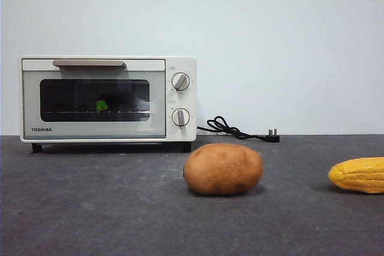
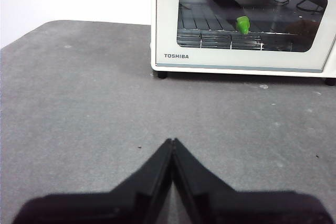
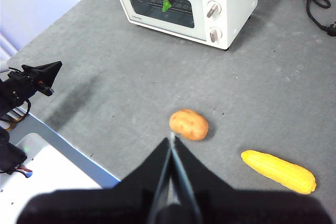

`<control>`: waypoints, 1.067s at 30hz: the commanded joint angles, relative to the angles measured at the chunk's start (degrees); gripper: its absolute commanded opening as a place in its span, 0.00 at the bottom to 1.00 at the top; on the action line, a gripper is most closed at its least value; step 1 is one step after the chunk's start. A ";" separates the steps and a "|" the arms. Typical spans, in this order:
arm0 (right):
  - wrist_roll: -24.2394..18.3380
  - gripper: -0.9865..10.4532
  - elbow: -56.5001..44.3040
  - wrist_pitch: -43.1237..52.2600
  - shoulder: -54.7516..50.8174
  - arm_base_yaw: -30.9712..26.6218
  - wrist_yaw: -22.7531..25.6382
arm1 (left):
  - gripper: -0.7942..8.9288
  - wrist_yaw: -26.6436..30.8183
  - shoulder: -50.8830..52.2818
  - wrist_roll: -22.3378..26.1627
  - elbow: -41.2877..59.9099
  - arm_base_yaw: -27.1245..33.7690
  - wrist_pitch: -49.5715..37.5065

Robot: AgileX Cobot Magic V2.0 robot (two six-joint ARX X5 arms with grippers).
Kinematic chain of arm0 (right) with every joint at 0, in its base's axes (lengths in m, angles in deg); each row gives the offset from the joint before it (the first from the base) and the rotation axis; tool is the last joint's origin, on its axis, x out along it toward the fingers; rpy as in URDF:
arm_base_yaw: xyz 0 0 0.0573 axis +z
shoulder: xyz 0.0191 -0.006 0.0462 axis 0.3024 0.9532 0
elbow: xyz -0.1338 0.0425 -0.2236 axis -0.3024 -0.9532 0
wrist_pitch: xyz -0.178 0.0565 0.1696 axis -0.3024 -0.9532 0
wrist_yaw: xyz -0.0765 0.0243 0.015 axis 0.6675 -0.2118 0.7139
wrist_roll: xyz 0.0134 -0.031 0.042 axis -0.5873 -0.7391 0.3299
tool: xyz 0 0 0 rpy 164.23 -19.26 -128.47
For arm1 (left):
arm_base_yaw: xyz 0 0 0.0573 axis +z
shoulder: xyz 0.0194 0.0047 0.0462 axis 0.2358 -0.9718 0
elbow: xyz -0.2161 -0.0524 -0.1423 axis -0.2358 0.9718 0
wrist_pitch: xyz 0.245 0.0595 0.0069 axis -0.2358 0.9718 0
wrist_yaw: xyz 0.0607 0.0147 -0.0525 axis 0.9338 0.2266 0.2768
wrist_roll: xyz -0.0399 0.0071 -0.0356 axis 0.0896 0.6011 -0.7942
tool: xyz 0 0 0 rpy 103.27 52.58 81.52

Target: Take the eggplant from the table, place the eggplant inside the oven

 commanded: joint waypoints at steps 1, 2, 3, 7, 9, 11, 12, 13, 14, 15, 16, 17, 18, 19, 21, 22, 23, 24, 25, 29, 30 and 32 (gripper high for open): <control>0.02 0.09 -0.50 -1.29 -0.02 0.04 0.28 | 0.08 -0.28 0.00 -0.42 0.50 0.07 -0.39; 0.02 0.09 -0.50 -1.29 -0.02 0.04 0.28 | 0.08 -0.28 0.00 -0.39 0.50 0.07 -0.39; 0.00 0.09 -0.50 -1.29 -0.02 0.04 0.28 | 0.08 -0.28 0.00 -0.42 0.50 0.07 -0.39; -3.19 0.09 -0.48 -1.29 -0.04 -0.28 2.86 | 0.08 -0.28 0.00 -0.42 0.50 0.07 -0.39; -5.66 0.09 -0.48 -1.27 -0.46 -1.75 7.19 | 0.08 -0.28 0.00 -0.42 0.50 0.07 -0.39; -7.04 0.09 -0.48 -1.27 -1.16 -4.35 9.90 | 0.08 -0.28 0.00 -0.39 0.50 0.07 -0.39; -7.37 0.09 -0.48 -1.27 -1.62 -6.51 10.05 | 0.08 -0.28 0.00 -0.42 0.50 0.07 -0.39; -7.30 0.09 -0.48 -1.27 -2.27 -9.01 9.81 | 0.08 -0.28 0.00 -0.42 0.50 0.07 -0.39; -7.30 0.09 -0.48 -1.27 -2.95 -11.32 9.51 | 0.08 -0.28 0.00 -0.42 0.50 0.07 -0.39; -7.21 0.09 -0.48 -1.27 -4.00 -14.45 9.16 | 0.08 -0.31 -0.02 -0.39 0.50 0.07 -0.39; -7.19 0.09 -0.48 -1.25 -4.87 -16.76 9.18 | 0.08 -0.28 0.00 -0.39 0.50 0.07 -0.39; -7.19 0.09 -0.48 -1.25 -5.73 -18.99 9.20 | 0.08 -0.28 0.00 -0.42 0.50 0.07 -0.39; -7.34 0.09 -0.48 -1.25 -6.75 -21.40 9.20 | 0.08 -0.28 0.00 -0.42 0.50 0.07 -0.42; -7.52 0.09 -0.48 -1.25 -7.82 -23.58 9.49 | 0.08 -0.28 0.00 -0.42 0.50 0.07 -0.42; -8.57 0.09 -0.50 -1.25 -9.68 -26.97 9.84 | 0.08 -0.31 0.00 -0.42 0.50 0.09 -0.39; -9.05 0.09 -0.48 -1.25 -10.43 -28.11 9.84 | 0.08 -0.28 -0.02 -0.42 0.50 0.09 -0.42; -9.46 0.09 -0.50 -1.25 -11.19 -29.14 9.84 | 0.08 -0.28 -0.02 -0.39 0.50 0.09 -0.42; -9.94 0.09 -0.50 -1.25 -12.02 -30.25 9.77 | 0.08 -0.28 -0.02 -0.42 0.50 0.09 -0.42; -10.01 0.09 -0.52 -1.25 -12.83 -31.32 9.62 | 0.08 -0.31 -0.02 -0.42 0.50 0.09 -0.42; -9.92 0.09 -2.51 0.15 -16.48 -34.75 9.60 | 0.08 -0.28 -0.02 -0.42 0.50 0.09 -0.42; -9.92 0.09 -4.28 2.29 -17.90 -35.45 9.57 | 0.08 -0.28 -0.02 -0.42 0.50 0.09 -0.42; -9.92 0.09 -9.14 8.17 -20.83 -36.46 9.55 | 0.08 -0.28 -0.02 -0.39 0.50 0.09 -0.39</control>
